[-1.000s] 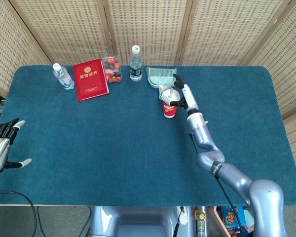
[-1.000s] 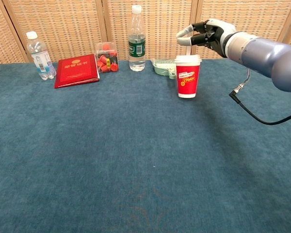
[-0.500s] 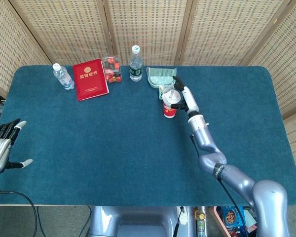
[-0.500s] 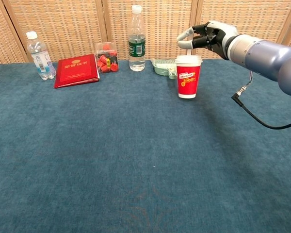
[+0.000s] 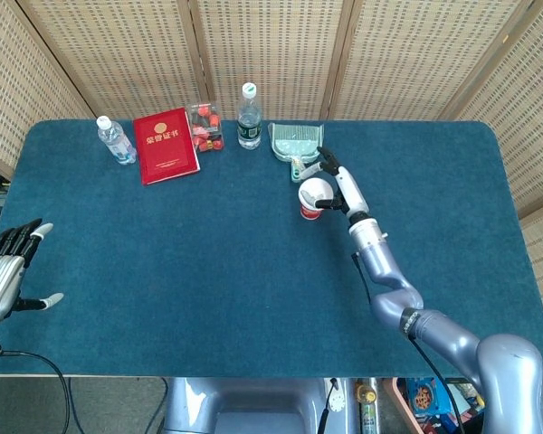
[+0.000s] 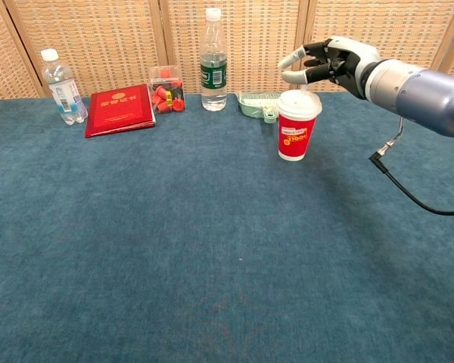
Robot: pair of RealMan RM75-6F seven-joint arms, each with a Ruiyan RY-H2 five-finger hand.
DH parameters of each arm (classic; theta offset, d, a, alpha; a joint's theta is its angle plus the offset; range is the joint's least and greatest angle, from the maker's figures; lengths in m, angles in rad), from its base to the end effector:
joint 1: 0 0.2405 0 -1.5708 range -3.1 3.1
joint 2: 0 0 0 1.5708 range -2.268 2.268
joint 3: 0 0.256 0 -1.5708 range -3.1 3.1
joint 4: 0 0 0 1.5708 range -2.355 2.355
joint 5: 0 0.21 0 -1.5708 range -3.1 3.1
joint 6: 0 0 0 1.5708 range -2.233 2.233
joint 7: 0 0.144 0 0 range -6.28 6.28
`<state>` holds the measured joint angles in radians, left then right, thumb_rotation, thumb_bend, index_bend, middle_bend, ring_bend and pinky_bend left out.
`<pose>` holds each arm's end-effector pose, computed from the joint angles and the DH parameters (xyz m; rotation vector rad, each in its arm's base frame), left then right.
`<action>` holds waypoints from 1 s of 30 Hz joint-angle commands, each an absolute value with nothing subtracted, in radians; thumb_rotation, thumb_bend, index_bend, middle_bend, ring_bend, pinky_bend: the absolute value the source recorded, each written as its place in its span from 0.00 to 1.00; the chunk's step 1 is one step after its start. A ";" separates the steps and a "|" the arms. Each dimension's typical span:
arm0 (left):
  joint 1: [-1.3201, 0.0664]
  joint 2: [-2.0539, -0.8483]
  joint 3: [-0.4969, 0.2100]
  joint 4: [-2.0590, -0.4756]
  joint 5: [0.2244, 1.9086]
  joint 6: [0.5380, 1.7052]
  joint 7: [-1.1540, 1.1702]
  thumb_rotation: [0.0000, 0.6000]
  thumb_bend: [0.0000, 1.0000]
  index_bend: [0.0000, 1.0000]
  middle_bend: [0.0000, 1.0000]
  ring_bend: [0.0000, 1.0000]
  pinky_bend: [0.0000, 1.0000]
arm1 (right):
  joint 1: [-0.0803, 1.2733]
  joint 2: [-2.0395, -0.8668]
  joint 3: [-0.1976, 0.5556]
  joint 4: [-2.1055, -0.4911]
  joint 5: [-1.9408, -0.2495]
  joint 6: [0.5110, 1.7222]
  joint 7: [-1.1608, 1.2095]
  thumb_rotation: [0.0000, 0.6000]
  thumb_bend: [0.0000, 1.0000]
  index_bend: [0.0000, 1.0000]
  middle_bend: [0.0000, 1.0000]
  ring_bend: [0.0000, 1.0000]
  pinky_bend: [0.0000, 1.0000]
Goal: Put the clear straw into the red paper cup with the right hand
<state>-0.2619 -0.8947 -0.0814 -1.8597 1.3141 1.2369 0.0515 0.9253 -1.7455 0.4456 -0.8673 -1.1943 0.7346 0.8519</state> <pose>-0.2712 0.2301 0.1846 -1.4812 -1.0160 -0.8119 -0.1326 -0.4673 -0.0006 1.1996 -1.7662 1.5933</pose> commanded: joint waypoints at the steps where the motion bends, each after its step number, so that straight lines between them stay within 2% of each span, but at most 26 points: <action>1: -0.259 -0.894 -0.081 -1.860 1.320 1.243 0.047 1.00 0.00 0.00 0.00 0.00 0.00 | 0.918 -1.729 0.440 -0.883 -1.202 0.743 0.837 1.00 0.35 0.33 0.03 0.00 0.00; 5: -0.251 -0.893 -0.076 -1.859 1.331 1.253 0.037 1.00 0.00 0.00 0.00 0.00 0.00 | 0.911 -1.691 0.439 -0.927 -1.214 0.751 0.830 1.00 0.21 0.18 0.00 0.00 0.00; 9: -0.241 -0.892 -0.071 -1.857 1.343 1.265 0.023 1.00 0.00 0.00 0.00 0.00 0.00 | 0.892 -1.619 0.429 -1.019 -1.251 0.770 0.827 1.00 0.10 0.10 0.00 0.00 0.00; 13: -0.230 -0.890 -0.066 -1.852 1.358 1.285 0.013 1.00 0.00 0.00 0.00 0.00 0.00 | 0.861 -1.509 0.381 -1.124 -1.338 0.813 0.752 1.00 0.01 0.01 0.00 0.00 0.00; 19: -0.210 -0.896 -0.057 -1.837 1.378 1.314 0.009 1.00 0.00 0.00 0.00 0.00 0.00 | 0.763 -1.292 0.295 -1.329 -1.445 0.919 0.544 1.00 0.00 0.00 0.00 0.00 0.00; 24: -0.185 -0.895 -0.049 -1.821 1.405 1.352 -0.018 1.00 0.00 0.00 0.00 0.00 0.00 | 0.587 -1.102 0.212 -1.506 -1.482 1.110 0.233 1.00 0.00 0.00 0.00 0.00 0.00; 30: -0.170 -0.900 -0.040 -1.801 1.426 1.370 -0.031 1.00 0.00 0.00 0.00 0.00 0.00 | 0.448 -1.054 0.170 -1.613 -1.422 1.258 0.022 1.00 0.00 0.00 0.00 0.00 0.00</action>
